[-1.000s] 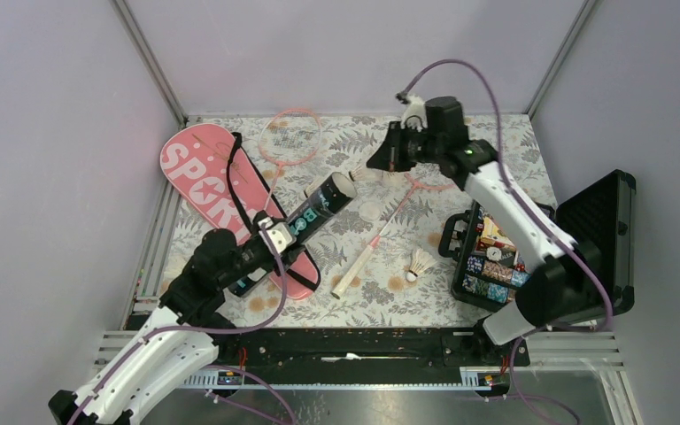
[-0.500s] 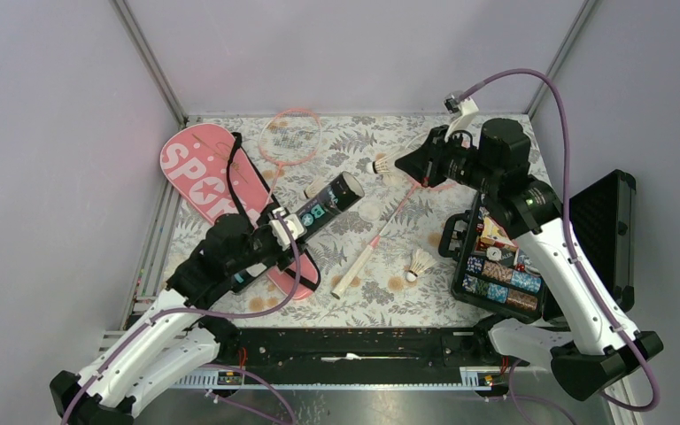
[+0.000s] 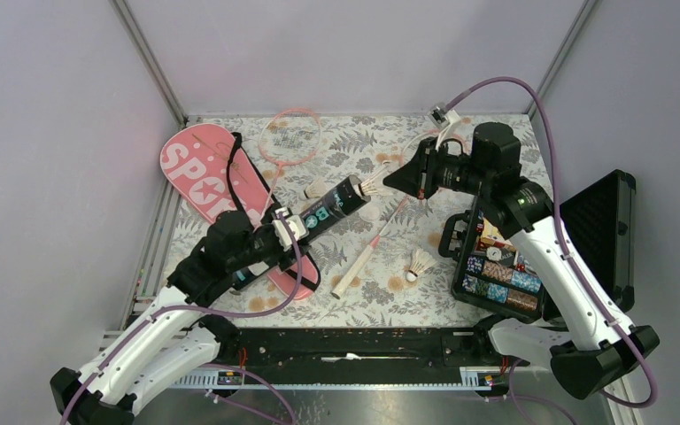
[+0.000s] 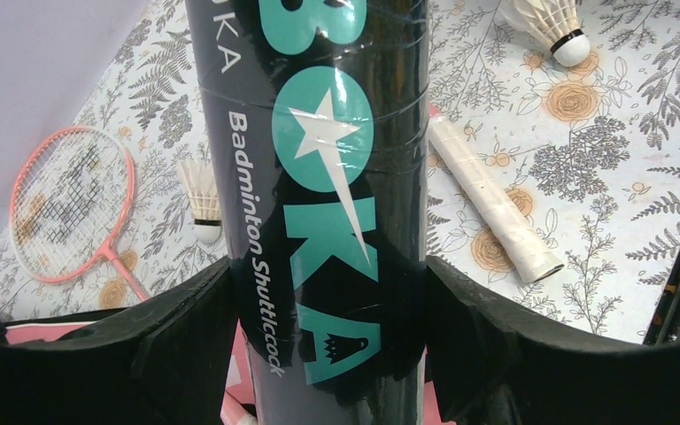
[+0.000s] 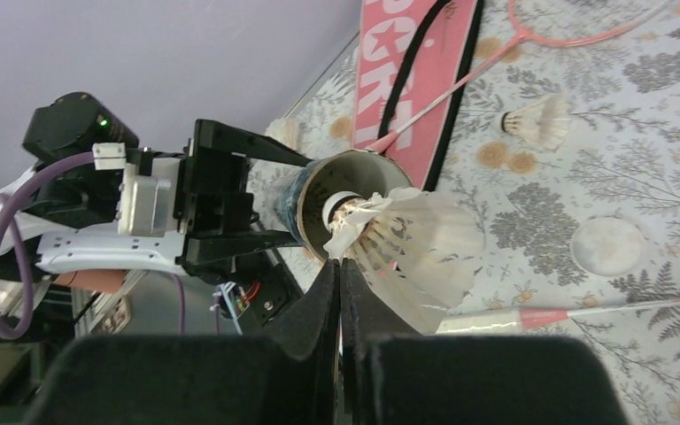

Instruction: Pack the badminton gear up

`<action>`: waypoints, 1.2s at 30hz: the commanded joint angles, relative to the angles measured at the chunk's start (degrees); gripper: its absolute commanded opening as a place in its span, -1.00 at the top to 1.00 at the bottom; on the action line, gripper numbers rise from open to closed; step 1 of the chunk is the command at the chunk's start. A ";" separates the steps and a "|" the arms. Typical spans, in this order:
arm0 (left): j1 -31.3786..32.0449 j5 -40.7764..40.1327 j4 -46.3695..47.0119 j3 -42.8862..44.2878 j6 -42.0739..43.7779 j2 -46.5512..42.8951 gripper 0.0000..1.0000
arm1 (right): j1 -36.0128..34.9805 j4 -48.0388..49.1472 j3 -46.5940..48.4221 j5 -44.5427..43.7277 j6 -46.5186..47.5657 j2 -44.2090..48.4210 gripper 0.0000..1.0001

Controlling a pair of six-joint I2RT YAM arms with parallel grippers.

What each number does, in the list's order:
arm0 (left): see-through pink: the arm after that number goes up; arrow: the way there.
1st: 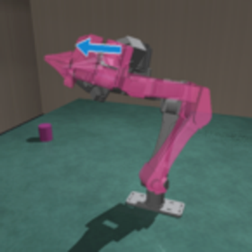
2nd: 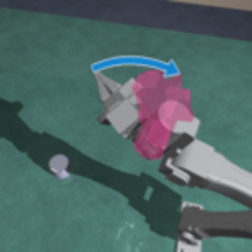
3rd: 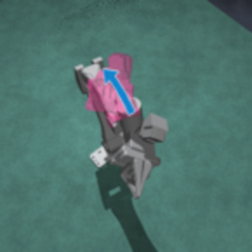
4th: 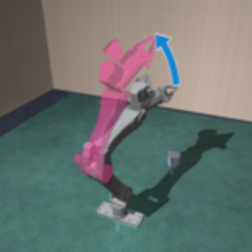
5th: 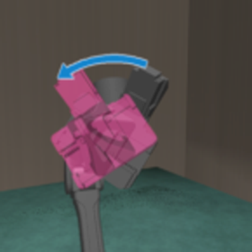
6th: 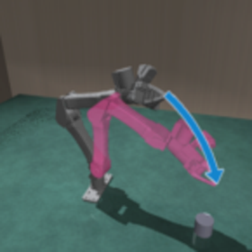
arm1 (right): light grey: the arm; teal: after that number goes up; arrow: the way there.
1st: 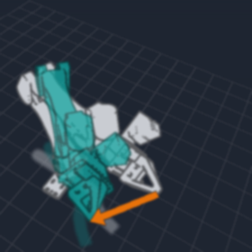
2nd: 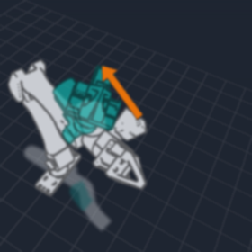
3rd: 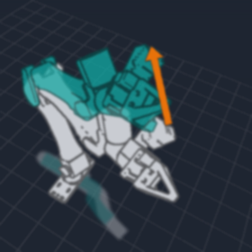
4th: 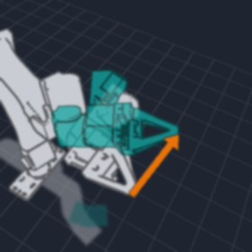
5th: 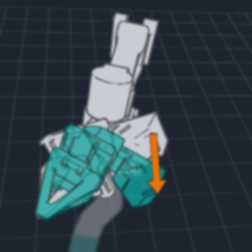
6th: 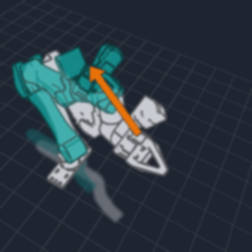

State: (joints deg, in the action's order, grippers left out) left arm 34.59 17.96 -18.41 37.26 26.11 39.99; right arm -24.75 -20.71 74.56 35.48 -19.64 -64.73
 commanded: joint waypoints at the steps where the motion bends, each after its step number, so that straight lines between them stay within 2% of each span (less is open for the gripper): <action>1: -0.14 3.86 3.69 2.97 1.14 -0.95 0.50 | -0.85 3.80 -0.59 5.79 -1.97 -0.11 1.00; 7: -0.14 6.16 5.31 1.46 2.09 -2.52 0.55 | -1.41 6.46 -1.64 9.96 -3.62 -1.60 1.00; 17: -0.16 9.47 6.38 0.69 2.35 -3.74 0.54 | -5.13 12.78 -4.75 11.79 -6.62 -3.66 1.00; 30: -0.14 8.64 7.74 0.51 1.23 -2.96 0.54 | -7.15 16.12 -5.81 13.06 -9.80 -5.76 1.00; 36: -0.14 8.31 8.16 -0.40 1.49 -3.27 0.54 | -7.11 19.19 -7.58 12.70 -13.14 -5.32 0.80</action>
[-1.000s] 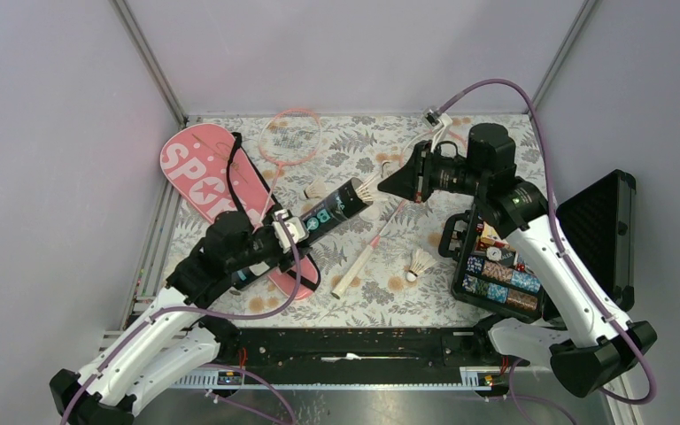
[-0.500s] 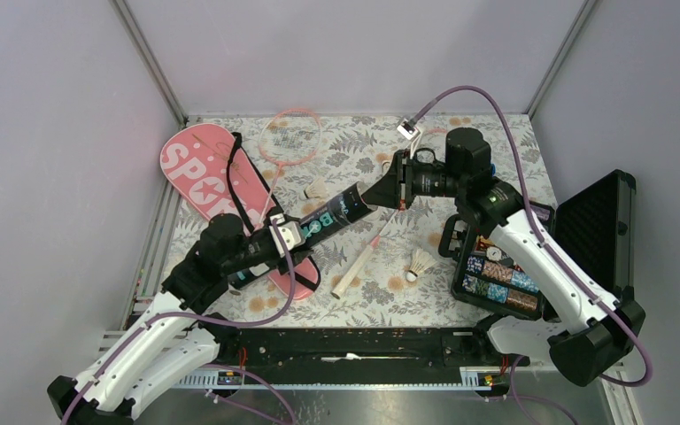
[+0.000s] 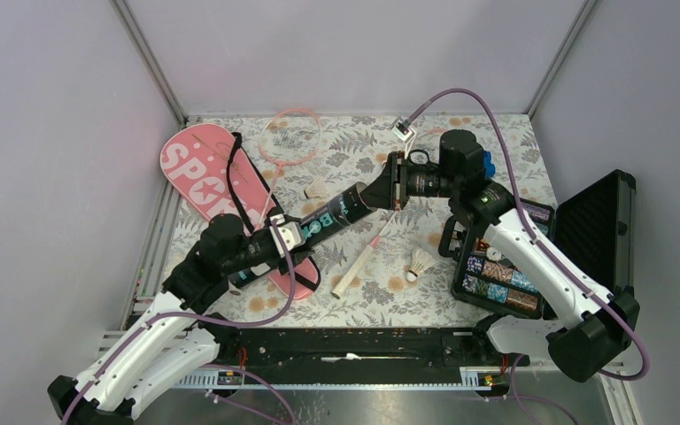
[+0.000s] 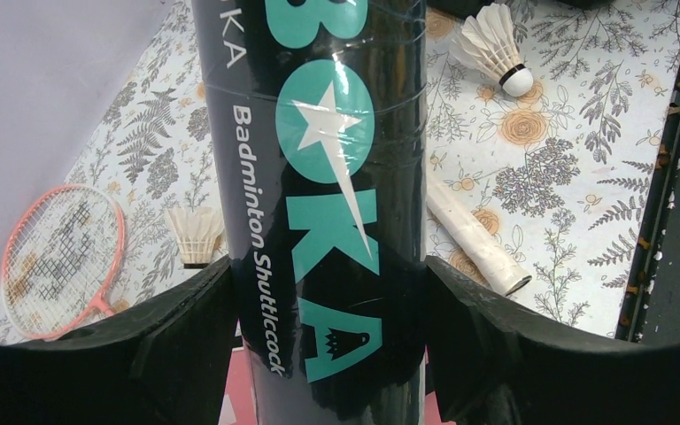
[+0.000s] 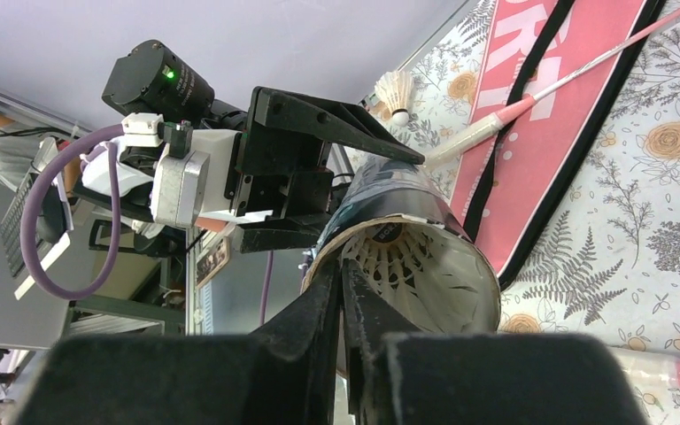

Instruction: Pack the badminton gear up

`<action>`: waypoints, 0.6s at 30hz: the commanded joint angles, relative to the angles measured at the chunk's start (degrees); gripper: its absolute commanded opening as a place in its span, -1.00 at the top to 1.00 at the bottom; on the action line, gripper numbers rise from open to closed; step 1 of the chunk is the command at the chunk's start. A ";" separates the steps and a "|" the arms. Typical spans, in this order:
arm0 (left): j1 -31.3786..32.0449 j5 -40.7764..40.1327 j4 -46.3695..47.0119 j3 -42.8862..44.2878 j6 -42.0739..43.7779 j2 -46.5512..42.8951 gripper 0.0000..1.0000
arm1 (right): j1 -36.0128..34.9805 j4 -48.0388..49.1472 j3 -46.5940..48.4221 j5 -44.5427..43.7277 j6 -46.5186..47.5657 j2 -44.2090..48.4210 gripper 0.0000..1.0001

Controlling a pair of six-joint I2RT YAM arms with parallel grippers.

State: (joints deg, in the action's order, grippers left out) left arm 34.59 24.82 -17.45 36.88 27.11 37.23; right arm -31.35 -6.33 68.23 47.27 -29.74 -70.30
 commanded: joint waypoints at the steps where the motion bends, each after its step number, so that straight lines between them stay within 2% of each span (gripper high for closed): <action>1: -0.14 1.29 7.38 -0.26 0.48 -0.57 0.54 | -0.52 5.22 -1.42 0.80 -3.65 0.11 0.77; 10: -0.14 -0.64 7.17 -1.81 0.10 -2.31 0.54 | 0.73 1.76 0.32 -3.29 -6.64 1.48 0.09; 13: -0.14 -3.06 8.28 -2.95 -0.68 -3.01 0.54 | 2.98 -1.22 1.79 -3.57 -7.24 2.08 -0.03; 18: -0.14 -6.17 8.36 -3.52 0.05 -3.37 0.54 | 5.92 -1.39 -1.47 -6.36 -5.36 5.30 -0.23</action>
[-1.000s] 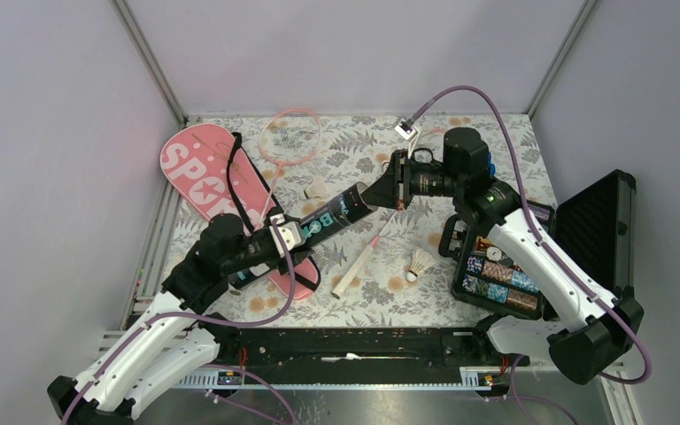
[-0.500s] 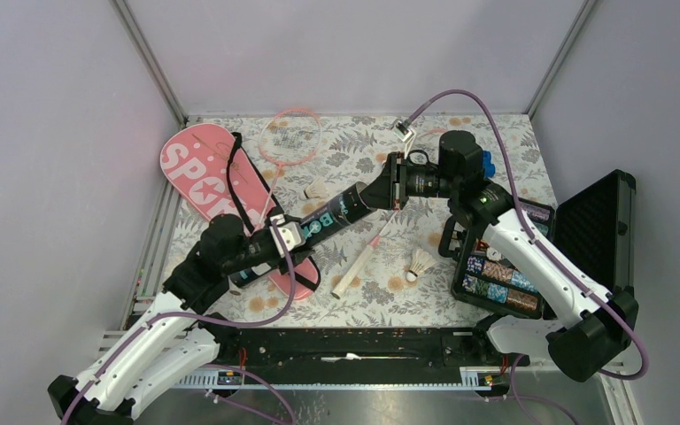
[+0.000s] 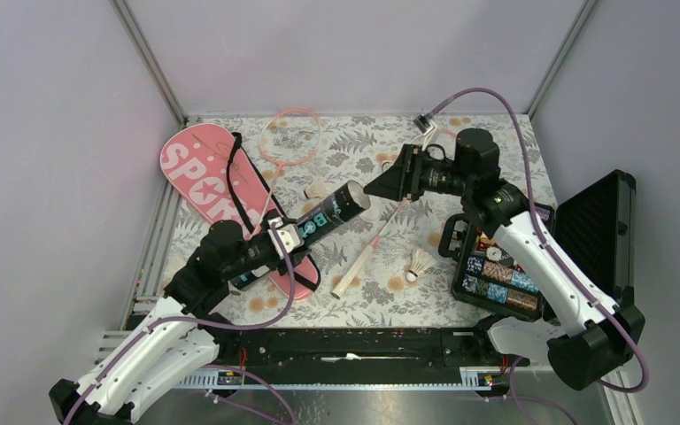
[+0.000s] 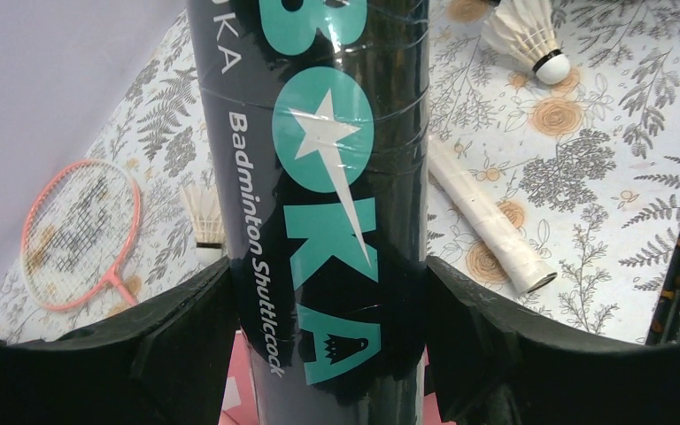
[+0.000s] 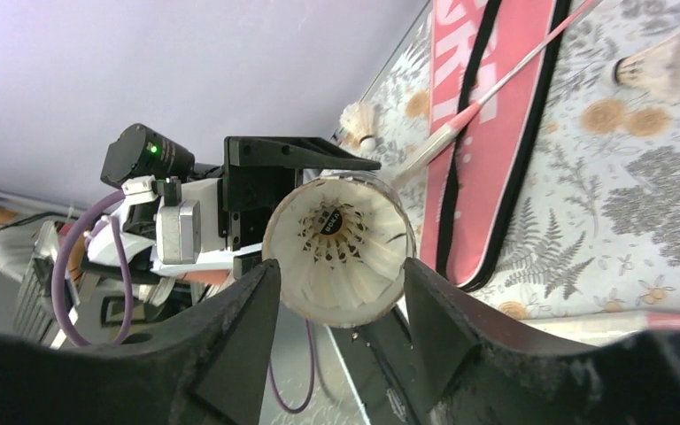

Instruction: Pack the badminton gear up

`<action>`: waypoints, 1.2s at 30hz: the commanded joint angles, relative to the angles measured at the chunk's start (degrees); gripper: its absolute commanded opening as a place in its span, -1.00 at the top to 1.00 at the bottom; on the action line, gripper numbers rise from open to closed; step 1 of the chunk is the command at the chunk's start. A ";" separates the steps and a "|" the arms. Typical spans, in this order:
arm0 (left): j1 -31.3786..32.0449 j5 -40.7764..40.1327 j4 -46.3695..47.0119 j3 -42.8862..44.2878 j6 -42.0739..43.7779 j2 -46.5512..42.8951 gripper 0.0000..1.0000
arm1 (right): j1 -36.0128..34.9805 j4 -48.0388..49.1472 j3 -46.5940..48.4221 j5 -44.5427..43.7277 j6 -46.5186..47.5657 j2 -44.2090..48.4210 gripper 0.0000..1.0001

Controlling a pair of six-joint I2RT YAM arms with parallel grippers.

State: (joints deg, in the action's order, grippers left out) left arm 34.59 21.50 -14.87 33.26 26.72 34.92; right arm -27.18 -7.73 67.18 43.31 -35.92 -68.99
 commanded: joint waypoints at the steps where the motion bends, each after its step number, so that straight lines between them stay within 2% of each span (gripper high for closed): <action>1: -0.14 -2.93 5.93 -0.06 0.52 -1.17 0.54 | 2.26 -0.47 -0.86 -2.51 0.85 4.29 -0.25; 5: -0.14 -3.24 6.35 -0.23 0.26 -1.42 0.54 | 3.67 -6.43 -1.89 -6.76 4.00 5.63 -0.32; 10: -0.14 -4.28 6.20 -0.43 0.68 -1.98 0.54 | 3.91 -27.07 0.79 -30.73 8.56 3.65 -0.32; 13: -0.14 -4.62 6.31 -0.64 0.76 -2.99 0.54 | 4.21 -33.56 0.45 -35.55 11.29 1.59 -0.32; 24: -0.14 -3.41 7.05 -0.30 -0.50 -3.22 0.53 | 7.23 -44.02 1.15 -36.48 18.04 -12.85 -0.32; 36: -0.14 -3.89 7.68 -0.82 -0.57 -3.52 0.52 | 8.36 -41.07 0.94 -31.66 19.67 -25.21 -0.32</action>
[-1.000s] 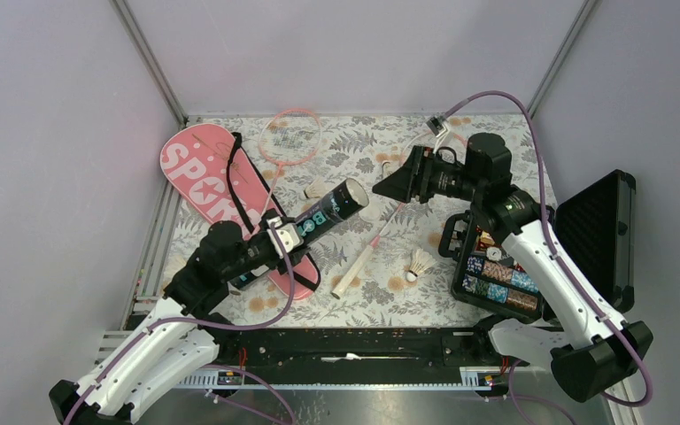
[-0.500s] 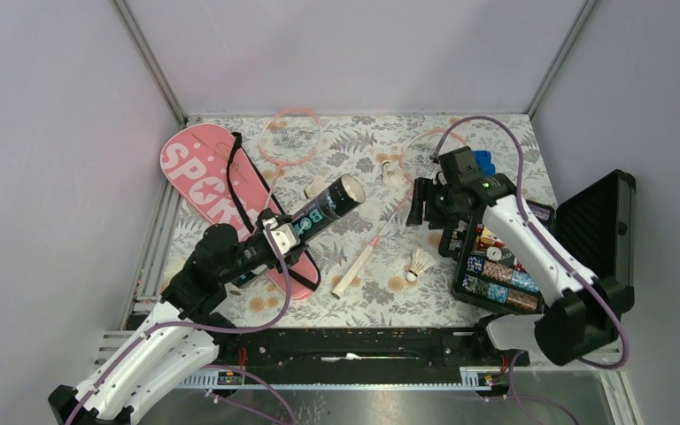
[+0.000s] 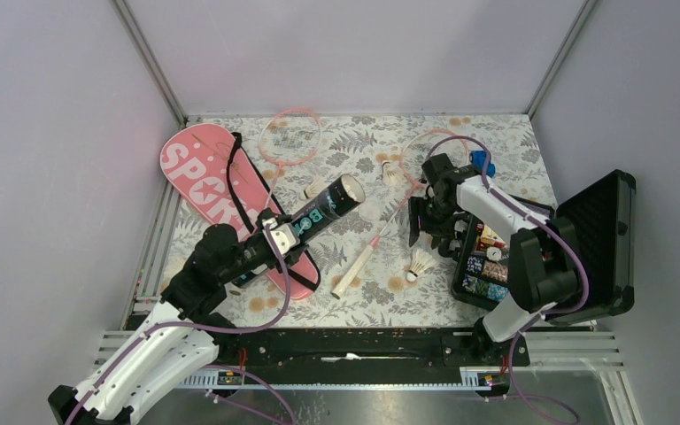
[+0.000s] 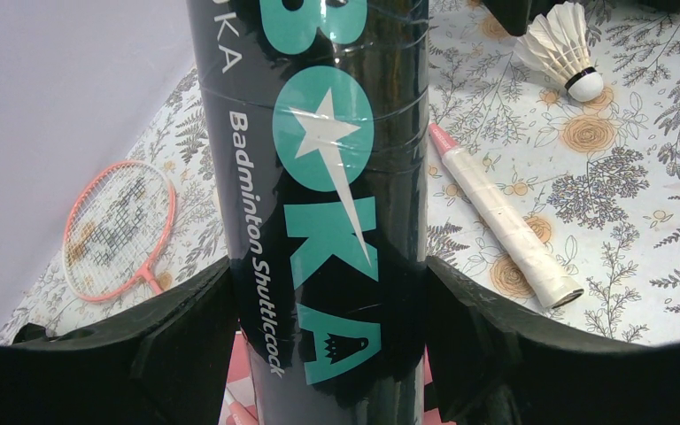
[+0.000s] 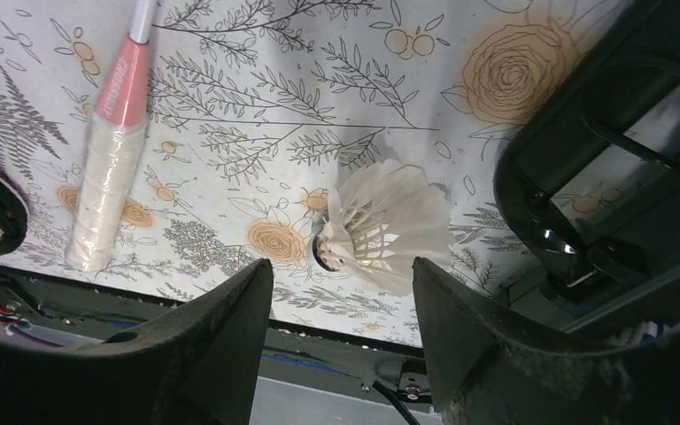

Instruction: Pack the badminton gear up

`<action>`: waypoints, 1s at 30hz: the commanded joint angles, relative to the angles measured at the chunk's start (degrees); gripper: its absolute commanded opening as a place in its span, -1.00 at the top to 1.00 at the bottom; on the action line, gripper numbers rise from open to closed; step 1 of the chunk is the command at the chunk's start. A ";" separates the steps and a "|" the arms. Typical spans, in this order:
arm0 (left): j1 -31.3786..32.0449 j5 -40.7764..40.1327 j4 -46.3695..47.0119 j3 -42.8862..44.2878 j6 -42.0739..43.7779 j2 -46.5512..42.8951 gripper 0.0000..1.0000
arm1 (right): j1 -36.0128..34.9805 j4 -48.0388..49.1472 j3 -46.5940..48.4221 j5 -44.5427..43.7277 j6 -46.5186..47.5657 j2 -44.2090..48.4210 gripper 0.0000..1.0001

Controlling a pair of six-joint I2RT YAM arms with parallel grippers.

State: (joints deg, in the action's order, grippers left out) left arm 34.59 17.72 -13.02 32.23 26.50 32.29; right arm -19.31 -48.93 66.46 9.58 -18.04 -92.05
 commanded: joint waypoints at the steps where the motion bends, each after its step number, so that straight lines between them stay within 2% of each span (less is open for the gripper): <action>1: -0.14 -0.13 5.87 0.14 -0.35 -0.93 0.52 | 0.58 0.38 1.58 2.48 2.01 -2.78 -0.31; 5: -0.16 -0.53 5.81 0.07 -0.40 -0.82 0.52 | 0.77 1.10 0.79 5.03 2.19 -4.78 -0.25; 8: -0.14 -0.64 5.82 0.09 -0.41 -0.88 0.52 | 0.87 1.89 -0.04 5.97 2.64 -5.46 -0.06; 13: -0.14 -0.55 5.81 -0.06 -0.40 -0.80 0.52 | 1.03 1.42 0.61 6.08 3.62 -5.74 0.46; 17: -0.16 -0.94 5.77 0.10 -0.32 -0.49 0.52 | 1.12 0.76 2.07 6.24 3.73 -4.36 0.98; 30: -0.14 -1.11 5.20 0.20 -0.13 -0.30 0.52 | 1.12 0.10 8.06 7.35 -1.83 5.47 1.00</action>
State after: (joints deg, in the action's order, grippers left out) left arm 34.59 17.21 -12.82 32.23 26.48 32.34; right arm -18.57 -47.86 69.63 16.08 -16.84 -91.81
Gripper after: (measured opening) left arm 0.689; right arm 0.014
